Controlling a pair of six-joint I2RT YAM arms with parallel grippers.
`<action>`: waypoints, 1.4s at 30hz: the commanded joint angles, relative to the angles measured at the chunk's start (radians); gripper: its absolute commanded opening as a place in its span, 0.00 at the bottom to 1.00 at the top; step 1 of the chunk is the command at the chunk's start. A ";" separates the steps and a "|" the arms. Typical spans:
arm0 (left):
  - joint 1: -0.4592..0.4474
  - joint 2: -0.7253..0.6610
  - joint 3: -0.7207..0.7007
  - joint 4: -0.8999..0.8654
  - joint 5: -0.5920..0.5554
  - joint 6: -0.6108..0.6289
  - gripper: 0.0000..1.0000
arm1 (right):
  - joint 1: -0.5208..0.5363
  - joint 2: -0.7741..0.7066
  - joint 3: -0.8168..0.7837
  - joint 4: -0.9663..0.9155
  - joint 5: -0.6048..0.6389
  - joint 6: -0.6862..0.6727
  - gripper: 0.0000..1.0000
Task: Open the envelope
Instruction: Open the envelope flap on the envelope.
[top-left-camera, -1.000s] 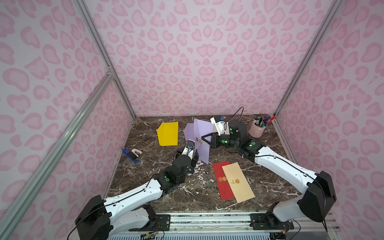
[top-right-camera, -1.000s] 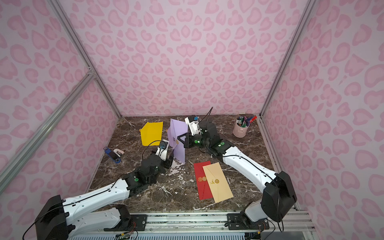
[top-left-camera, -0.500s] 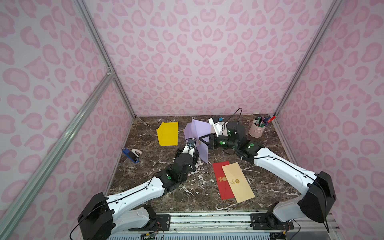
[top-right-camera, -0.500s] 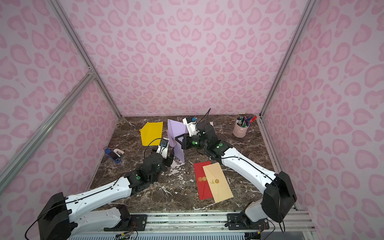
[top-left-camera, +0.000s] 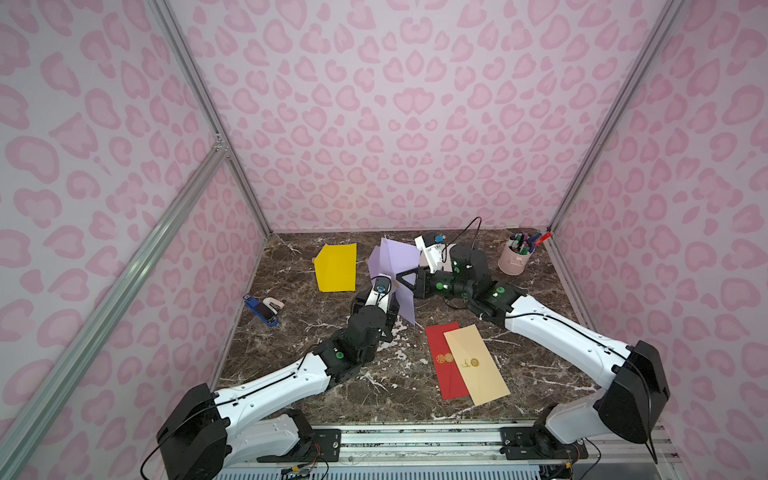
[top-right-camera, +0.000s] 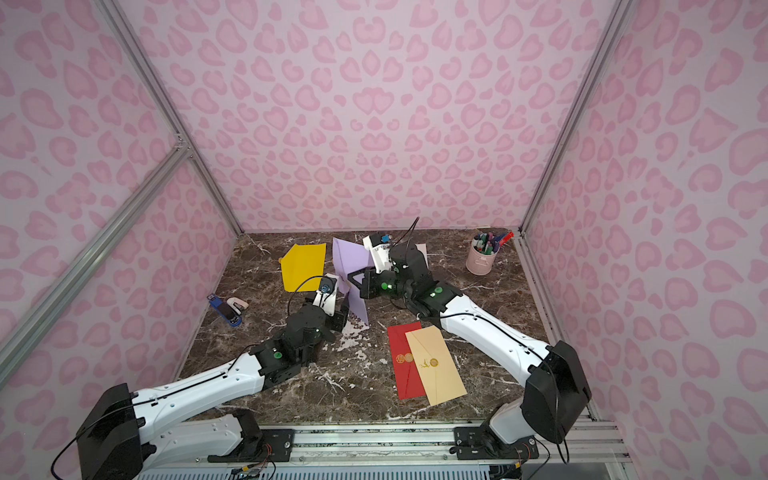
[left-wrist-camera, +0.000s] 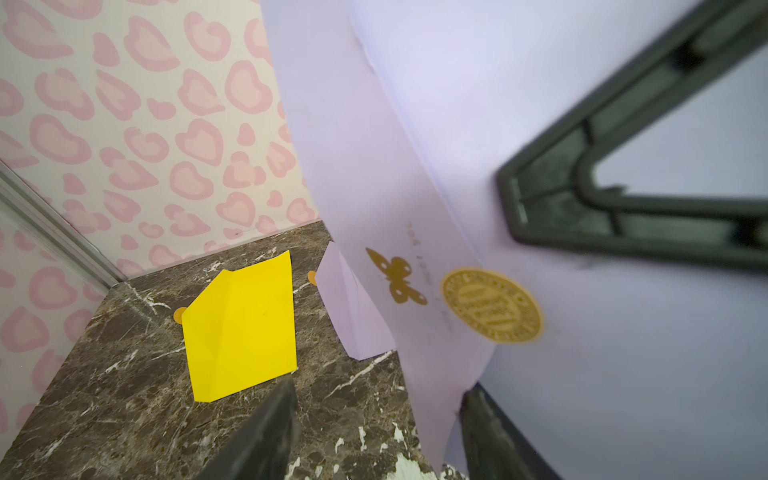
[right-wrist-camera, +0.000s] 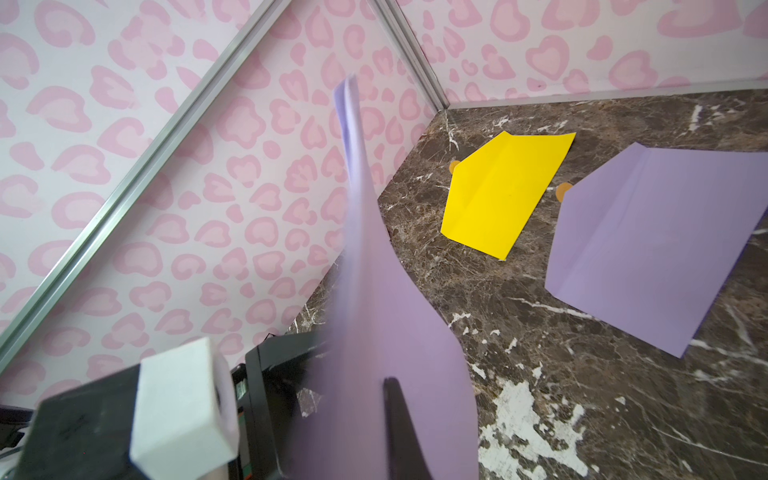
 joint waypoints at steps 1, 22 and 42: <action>0.001 0.003 0.009 0.080 -0.029 -0.017 0.64 | 0.011 0.006 0.012 -0.025 -0.001 0.014 0.00; -0.008 -0.033 -0.014 0.107 -0.089 -0.029 0.58 | 0.020 -0.002 0.009 -0.042 0.037 0.011 0.00; -0.007 -0.037 -0.017 0.161 -0.091 0.008 0.62 | 0.023 -0.009 0.005 -0.023 0.014 0.029 0.00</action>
